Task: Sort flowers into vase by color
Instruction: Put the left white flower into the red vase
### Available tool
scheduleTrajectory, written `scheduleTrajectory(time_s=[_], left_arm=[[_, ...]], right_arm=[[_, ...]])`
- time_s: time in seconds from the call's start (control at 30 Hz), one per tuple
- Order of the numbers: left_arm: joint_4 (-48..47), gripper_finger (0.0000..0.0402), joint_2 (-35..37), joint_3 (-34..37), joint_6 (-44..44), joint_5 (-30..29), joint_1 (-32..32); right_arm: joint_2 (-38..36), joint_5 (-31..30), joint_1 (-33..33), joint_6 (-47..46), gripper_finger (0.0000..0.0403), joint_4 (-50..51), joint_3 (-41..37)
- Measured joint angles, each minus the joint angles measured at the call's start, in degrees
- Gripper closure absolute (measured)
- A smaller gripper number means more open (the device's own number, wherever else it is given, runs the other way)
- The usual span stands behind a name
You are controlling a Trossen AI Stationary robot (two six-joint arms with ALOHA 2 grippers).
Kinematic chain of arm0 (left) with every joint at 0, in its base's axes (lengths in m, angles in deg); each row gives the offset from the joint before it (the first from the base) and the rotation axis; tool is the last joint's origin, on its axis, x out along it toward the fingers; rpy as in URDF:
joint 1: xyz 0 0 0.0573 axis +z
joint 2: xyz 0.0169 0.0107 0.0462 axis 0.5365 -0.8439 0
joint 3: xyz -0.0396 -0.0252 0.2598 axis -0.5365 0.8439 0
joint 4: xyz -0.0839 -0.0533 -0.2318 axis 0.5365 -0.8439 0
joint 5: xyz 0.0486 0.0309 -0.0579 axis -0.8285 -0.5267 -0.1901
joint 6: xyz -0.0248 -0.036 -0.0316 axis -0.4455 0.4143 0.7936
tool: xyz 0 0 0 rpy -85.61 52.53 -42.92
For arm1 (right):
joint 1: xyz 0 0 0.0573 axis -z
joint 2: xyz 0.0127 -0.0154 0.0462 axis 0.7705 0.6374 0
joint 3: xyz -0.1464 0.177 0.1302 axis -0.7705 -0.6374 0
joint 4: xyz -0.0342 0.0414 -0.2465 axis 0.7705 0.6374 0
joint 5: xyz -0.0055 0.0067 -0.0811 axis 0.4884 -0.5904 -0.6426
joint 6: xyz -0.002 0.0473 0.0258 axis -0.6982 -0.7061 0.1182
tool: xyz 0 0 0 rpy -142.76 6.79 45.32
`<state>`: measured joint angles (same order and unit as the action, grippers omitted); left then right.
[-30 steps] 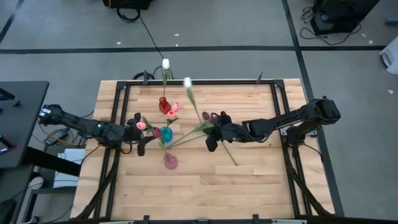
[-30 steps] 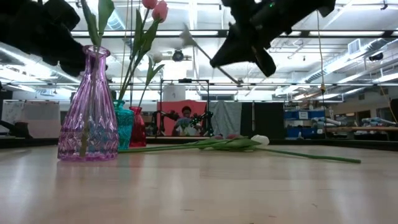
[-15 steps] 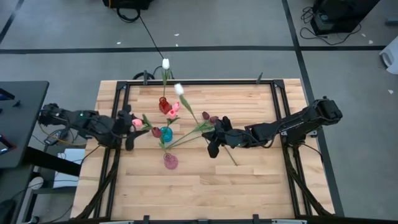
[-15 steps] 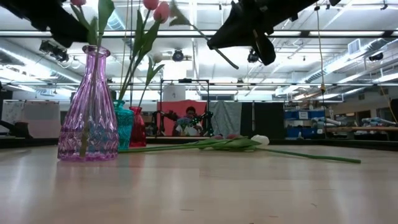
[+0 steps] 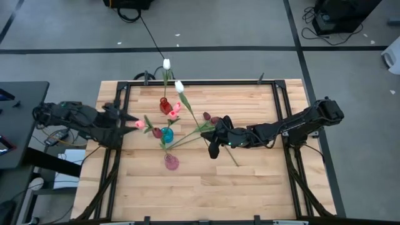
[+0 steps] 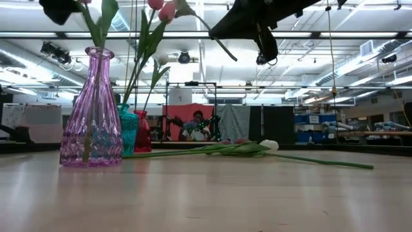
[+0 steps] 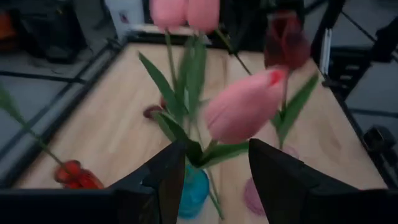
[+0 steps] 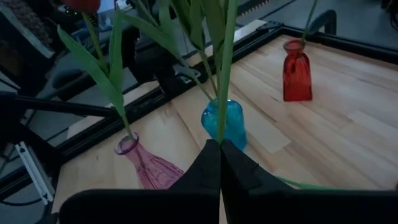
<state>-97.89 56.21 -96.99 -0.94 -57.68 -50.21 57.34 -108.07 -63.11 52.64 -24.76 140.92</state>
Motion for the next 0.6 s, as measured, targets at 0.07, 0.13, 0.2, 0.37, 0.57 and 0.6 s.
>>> scheduleTrajectory(time_s=[0.07,0.13,0.2,0.37,0.57,0.6], left_arm=[[-1.4,0.0218,0.0,-2.4,-0.9,-2.5,0.0],[-2.9,0.0218,0.0,-4.1,-2.3,-6.7,0.0],[-3.0,0.0218,0.0,-5.0,-3.7,-12.1,0.0],[7.3,0.0218,0.0,-5.4,-10.6,-19.4,0.0],[18.5,0.0226,-3.6,-6.7,-16.2,-14.4,0.0],[19.2,0.0228,-4.9,-7.0,-16.9,-13.8,0.0]], right_arm=[[0.0,0.3,0.1,0.2,0.0397,-0.2,0.0],[0.0,0.9,0.6,1.4,0.0397,-1.1,0.0],[-0.3,1.8,1.3,2.4,0.0397,-2.9,0.0],[-1.6,5.1,3.3,6.9,0.0397,-8.1,0.6],[-1.7,8.8,5.2,12.3,0.0397,-7.7,7.2],[-1.7,9.6,5.4,13.1,0.0397,-7.7,8.5]])
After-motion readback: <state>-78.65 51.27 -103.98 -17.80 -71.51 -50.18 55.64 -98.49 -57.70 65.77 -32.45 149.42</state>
